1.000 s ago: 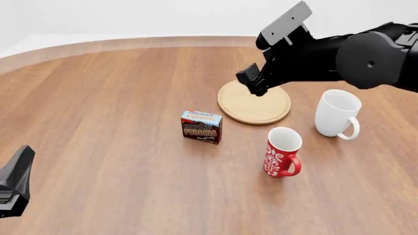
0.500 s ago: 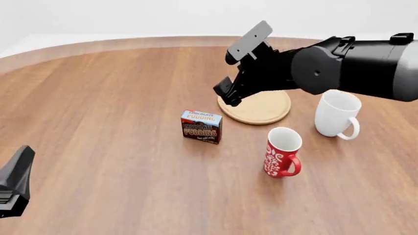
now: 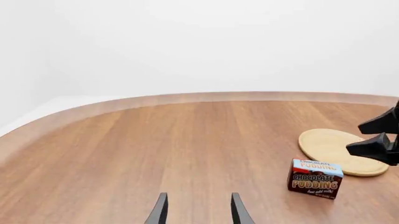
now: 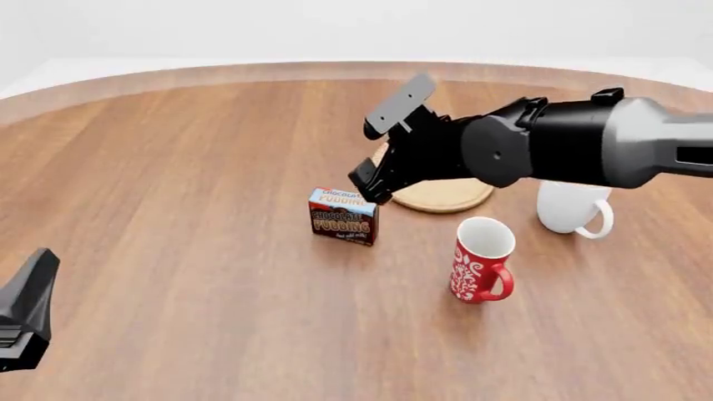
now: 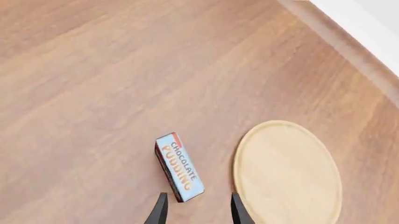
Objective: Put the chocolate pudding to the left of the plate.
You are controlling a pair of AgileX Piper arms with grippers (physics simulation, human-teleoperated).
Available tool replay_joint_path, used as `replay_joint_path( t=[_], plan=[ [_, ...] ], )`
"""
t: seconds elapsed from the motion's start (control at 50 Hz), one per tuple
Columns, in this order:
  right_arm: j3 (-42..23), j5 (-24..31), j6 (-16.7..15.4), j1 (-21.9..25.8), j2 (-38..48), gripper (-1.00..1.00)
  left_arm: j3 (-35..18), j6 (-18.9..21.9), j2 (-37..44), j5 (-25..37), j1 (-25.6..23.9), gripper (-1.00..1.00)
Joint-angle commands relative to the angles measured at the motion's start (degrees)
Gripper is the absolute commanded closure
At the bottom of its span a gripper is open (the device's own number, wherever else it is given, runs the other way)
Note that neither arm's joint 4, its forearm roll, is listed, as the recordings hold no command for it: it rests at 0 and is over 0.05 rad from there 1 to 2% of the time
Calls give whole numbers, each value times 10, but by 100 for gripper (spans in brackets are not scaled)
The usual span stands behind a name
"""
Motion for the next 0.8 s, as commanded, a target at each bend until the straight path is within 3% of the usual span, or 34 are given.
replay_joint_path(
  t=[0.02,0.8],
  plan=[
    [7,-19,13,6,22,-100,0,0,0,0,0,-100],
    [-11,-42,22,4,78,-100,0,0,0,0,0,-100]
  ],
)
